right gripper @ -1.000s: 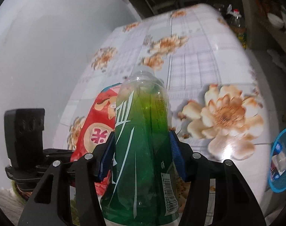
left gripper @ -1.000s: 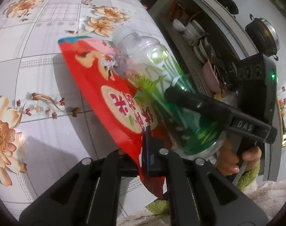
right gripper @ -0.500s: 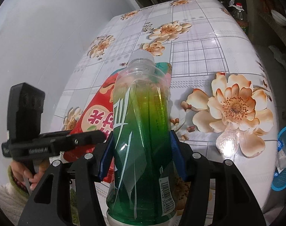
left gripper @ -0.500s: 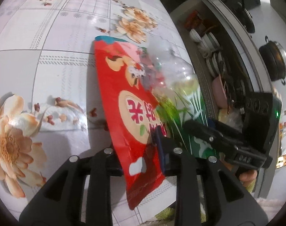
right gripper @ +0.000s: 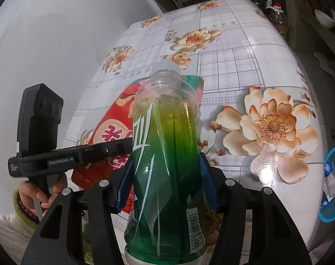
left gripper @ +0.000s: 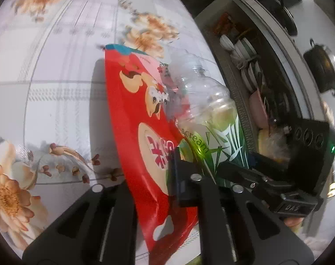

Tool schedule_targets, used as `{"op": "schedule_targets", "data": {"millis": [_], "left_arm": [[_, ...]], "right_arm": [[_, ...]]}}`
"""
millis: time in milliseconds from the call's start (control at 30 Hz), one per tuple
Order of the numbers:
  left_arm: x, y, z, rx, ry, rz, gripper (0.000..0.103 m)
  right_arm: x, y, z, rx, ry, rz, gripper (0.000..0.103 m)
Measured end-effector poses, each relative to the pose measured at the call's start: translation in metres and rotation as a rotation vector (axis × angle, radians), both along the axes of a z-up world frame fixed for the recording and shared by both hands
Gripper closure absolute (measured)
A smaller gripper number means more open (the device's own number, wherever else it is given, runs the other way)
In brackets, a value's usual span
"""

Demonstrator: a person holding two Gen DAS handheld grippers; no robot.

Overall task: Collect trash
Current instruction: 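Lift the red bag with the left tool while the right tool lifts the bottle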

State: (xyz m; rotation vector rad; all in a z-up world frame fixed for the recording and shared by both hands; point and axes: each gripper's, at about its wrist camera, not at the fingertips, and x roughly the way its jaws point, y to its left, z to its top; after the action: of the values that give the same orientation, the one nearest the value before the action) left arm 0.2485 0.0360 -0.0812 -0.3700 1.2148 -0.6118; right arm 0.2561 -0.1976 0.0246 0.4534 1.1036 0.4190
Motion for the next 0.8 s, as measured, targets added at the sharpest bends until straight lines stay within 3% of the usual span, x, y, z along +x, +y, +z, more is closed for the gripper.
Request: {"op": "schedule_targets", "data": {"millis": [233, 800], "left_arm": [[-0.019, -0.02, 0.031, 0.111, -0.145, -0.03, 0.101], [-0.033, -0.04, 0.061, 0.229, -0.288, -0.048, 0.103]], "right_arm": [[-0.006, -0.021, 0.007, 0.011, -0.008, -0.06, 0.049], [-0.009, -0.046, 0.011, 0.036, -0.014, -0.129, 0.049]]}}
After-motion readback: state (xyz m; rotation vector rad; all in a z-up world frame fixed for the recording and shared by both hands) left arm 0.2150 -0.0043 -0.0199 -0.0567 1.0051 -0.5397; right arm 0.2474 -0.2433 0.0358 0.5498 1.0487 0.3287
